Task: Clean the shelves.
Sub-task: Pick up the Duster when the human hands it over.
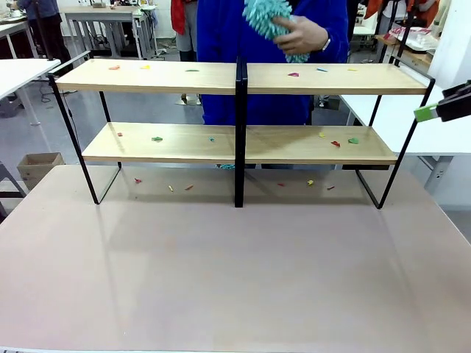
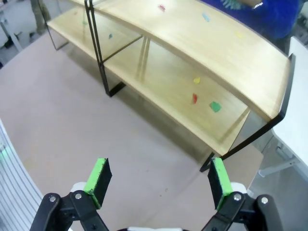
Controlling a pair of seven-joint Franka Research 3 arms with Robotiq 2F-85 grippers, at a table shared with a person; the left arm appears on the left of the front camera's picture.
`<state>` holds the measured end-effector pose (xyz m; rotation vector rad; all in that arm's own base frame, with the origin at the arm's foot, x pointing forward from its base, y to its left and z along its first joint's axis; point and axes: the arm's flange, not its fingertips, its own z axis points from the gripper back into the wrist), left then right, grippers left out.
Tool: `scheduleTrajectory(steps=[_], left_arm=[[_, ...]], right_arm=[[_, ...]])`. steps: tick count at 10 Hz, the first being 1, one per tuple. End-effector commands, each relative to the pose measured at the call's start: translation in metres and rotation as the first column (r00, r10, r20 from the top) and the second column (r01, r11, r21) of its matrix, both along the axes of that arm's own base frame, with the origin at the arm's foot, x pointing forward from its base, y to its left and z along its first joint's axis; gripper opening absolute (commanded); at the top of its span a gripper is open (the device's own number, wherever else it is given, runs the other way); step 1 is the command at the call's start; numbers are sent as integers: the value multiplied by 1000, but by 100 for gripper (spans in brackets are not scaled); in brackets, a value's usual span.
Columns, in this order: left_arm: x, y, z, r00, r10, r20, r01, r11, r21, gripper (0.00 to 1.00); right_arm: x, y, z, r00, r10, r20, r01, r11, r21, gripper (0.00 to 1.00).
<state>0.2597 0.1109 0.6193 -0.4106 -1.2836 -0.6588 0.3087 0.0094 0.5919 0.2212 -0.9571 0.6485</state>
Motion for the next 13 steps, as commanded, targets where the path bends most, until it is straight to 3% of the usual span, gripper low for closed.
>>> scheduleTrajectory(steps=[1, 13], left_arm=[[1, 1, -2, 1000, -8, -4, 8, 1000, 4, 100], [1, 1, -2, 1000, -8, -4, 8, 1000, 4, 100]], right_arm=[[3, 5, -10, 997, 19, 69, -20, 1000, 6, 100], [-14, -24, 16, 984, -25, 174, 3, 992, 126, 100]])
